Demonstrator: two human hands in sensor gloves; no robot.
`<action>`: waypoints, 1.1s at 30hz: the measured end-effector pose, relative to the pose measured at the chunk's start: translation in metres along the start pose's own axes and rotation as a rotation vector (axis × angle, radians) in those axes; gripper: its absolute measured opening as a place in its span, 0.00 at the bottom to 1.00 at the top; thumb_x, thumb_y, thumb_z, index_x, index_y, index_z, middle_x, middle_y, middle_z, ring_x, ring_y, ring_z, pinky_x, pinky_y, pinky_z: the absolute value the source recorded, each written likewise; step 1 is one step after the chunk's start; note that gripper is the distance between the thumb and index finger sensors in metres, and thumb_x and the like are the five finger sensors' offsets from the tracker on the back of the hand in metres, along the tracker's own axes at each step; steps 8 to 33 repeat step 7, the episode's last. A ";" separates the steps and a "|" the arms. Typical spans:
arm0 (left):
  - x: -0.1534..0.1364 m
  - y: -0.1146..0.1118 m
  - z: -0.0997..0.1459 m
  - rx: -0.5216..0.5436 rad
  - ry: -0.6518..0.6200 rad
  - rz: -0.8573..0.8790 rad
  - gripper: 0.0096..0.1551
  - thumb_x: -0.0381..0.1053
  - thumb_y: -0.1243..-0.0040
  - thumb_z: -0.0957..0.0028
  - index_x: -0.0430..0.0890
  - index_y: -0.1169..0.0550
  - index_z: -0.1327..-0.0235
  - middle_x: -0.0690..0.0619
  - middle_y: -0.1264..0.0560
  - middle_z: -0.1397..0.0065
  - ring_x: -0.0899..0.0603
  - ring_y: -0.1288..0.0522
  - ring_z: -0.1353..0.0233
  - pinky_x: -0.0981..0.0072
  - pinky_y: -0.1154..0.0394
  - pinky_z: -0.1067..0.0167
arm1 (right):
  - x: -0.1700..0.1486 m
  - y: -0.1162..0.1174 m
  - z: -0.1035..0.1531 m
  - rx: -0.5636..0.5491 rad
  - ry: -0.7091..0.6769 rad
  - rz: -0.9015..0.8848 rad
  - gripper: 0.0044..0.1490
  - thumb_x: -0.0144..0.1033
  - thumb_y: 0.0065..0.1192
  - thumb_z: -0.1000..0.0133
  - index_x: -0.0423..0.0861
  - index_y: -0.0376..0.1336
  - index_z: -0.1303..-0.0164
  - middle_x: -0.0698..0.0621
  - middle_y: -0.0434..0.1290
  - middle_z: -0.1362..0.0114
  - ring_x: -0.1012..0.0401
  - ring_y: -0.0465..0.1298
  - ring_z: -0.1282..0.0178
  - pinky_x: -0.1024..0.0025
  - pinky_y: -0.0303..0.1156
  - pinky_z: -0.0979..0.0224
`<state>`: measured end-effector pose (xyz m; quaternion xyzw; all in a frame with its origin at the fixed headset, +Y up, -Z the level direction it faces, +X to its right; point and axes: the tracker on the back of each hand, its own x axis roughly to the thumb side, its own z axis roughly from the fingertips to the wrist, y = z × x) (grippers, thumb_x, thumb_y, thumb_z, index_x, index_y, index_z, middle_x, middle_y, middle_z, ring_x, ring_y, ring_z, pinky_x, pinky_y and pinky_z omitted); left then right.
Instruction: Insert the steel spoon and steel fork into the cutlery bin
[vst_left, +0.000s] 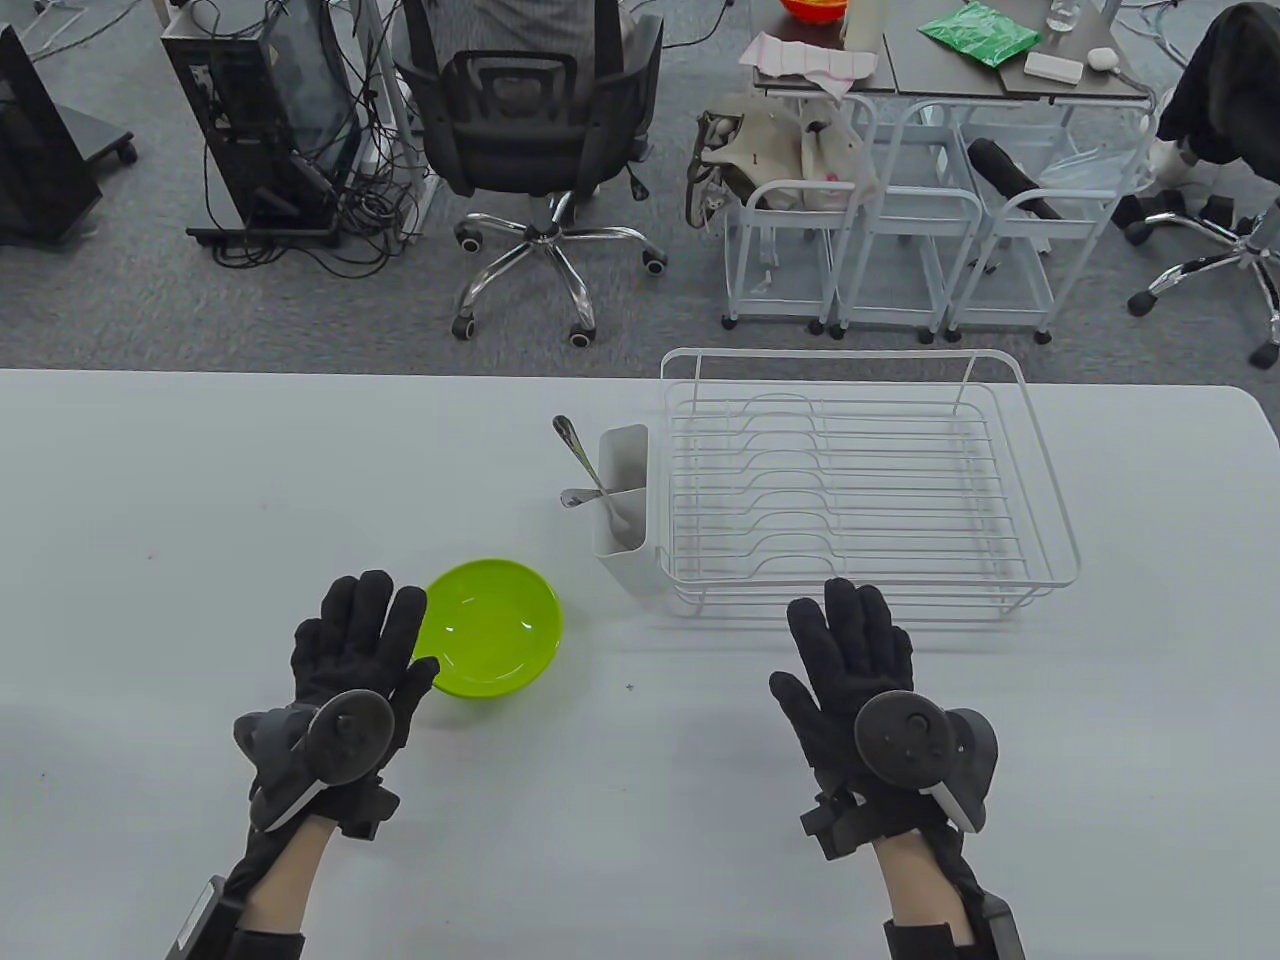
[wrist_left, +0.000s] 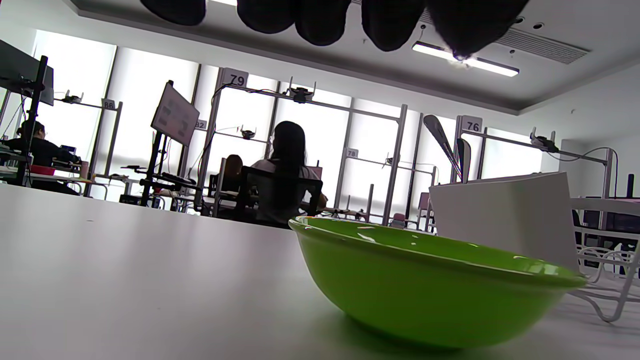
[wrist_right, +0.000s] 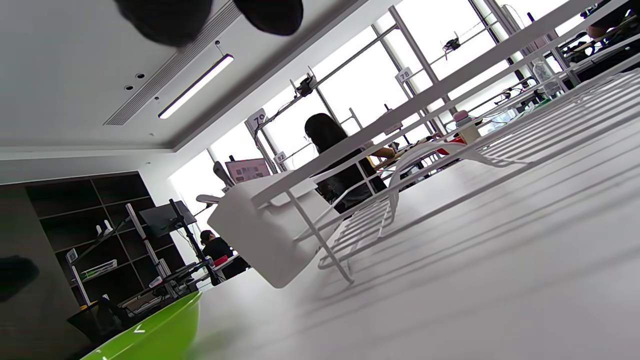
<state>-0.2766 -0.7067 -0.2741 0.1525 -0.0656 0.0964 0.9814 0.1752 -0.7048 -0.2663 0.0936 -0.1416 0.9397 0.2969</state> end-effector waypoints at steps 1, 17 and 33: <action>0.000 0.000 0.000 0.001 0.000 0.002 0.38 0.65 0.56 0.42 0.60 0.40 0.16 0.49 0.46 0.07 0.36 0.48 0.10 0.32 0.44 0.22 | 0.000 0.000 0.000 0.001 0.001 0.000 0.44 0.53 0.53 0.43 0.50 0.51 0.16 0.47 0.41 0.12 0.46 0.35 0.12 0.38 0.36 0.21; 0.000 -0.001 0.000 -0.007 -0.002 -0.001 0.38 0.65 0.56 0.42 0.61 0.41 0.16 0.48 0.45 0.07 0.36 0.47 0.10 0.32 0.44 0.22 | 0.000 -0.001 0.000 0.001 0.005 0.000 0.44 0.53 0.53 0.43 0.50 0.51 0.16 0.46 0.41 0.12 0.46 0.35 0.12 0.38 0.36 0.21; 0.000 -0.001 0.000 -0.007 -0.002 -0.001 0.38 0.65 0.56 0.42 0.61 0.41 0.16 0.48 0.45 0.07 0.36 0.47 0.10 0.32 0.44 0.22 | 0.000 -0.001 0.000 0.001 0.005 0.000 0.44 0.53 0.53 0.43 0.50 0.51 0.16 0.46 0.41 0.12 0.46 0.35 0.12 0.38 0.36 0.21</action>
